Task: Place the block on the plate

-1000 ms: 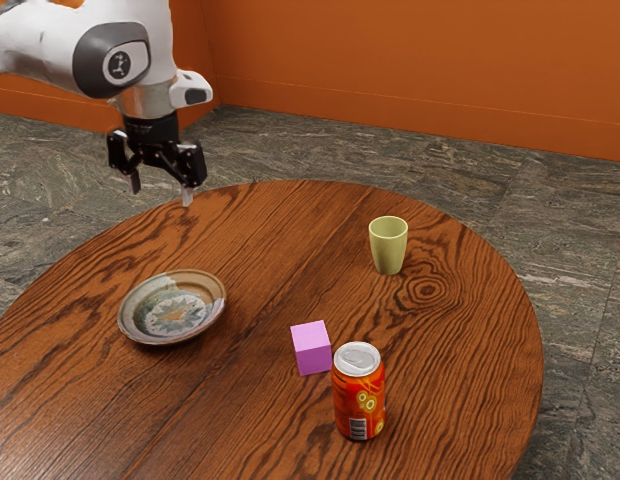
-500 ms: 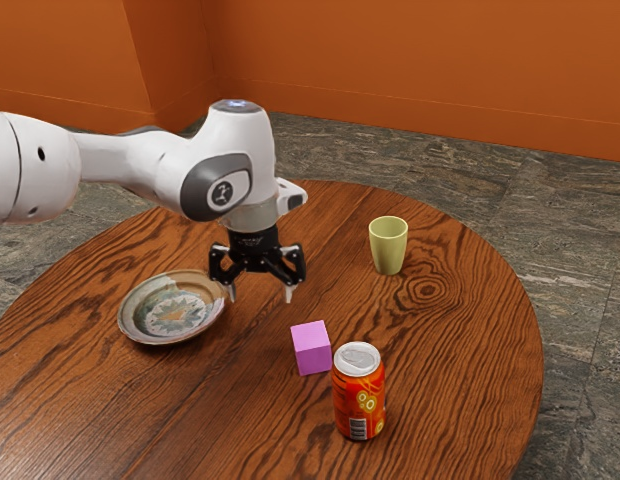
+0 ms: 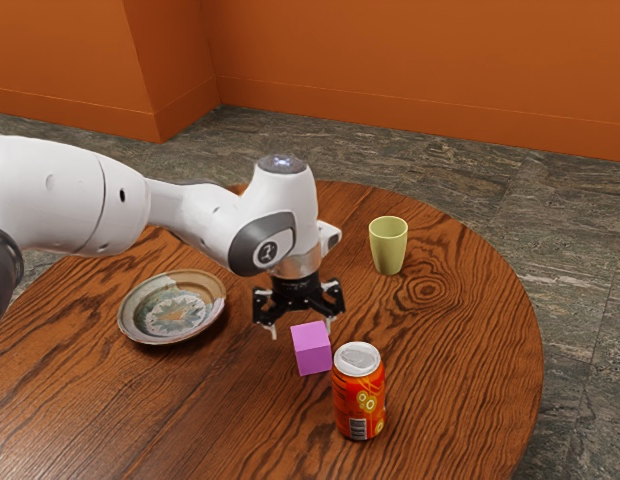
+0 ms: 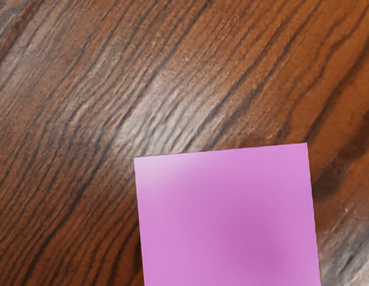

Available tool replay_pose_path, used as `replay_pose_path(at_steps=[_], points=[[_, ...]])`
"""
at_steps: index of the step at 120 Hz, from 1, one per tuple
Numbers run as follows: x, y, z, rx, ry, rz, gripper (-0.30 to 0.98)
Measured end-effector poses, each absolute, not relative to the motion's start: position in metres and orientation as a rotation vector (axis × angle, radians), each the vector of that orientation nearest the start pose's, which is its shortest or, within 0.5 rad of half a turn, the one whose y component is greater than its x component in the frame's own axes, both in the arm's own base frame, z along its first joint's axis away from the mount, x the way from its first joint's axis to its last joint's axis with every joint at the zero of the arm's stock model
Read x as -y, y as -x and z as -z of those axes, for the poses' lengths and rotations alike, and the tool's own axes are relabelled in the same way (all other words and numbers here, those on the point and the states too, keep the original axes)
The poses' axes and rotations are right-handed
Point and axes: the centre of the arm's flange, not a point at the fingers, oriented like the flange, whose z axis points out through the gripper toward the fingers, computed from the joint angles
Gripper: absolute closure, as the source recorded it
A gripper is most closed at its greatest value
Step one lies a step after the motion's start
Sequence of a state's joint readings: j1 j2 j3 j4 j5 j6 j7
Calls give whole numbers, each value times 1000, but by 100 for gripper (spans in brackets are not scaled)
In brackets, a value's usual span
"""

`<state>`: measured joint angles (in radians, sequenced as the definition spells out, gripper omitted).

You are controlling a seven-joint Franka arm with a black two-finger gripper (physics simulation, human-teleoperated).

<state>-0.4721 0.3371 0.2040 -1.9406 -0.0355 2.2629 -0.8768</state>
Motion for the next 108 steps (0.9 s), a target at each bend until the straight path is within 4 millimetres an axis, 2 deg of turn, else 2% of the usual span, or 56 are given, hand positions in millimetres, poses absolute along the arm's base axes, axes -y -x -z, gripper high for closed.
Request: replay_pose_path(at_steps=[18,62,81,108], points=[[174,-602,-302,1001,2939,48,0],[174,-604,-272,1097,2896,44,0],[174,-605,-269,1124,2889,50,0],[174,-605,-269,1187,2885,37,20]])
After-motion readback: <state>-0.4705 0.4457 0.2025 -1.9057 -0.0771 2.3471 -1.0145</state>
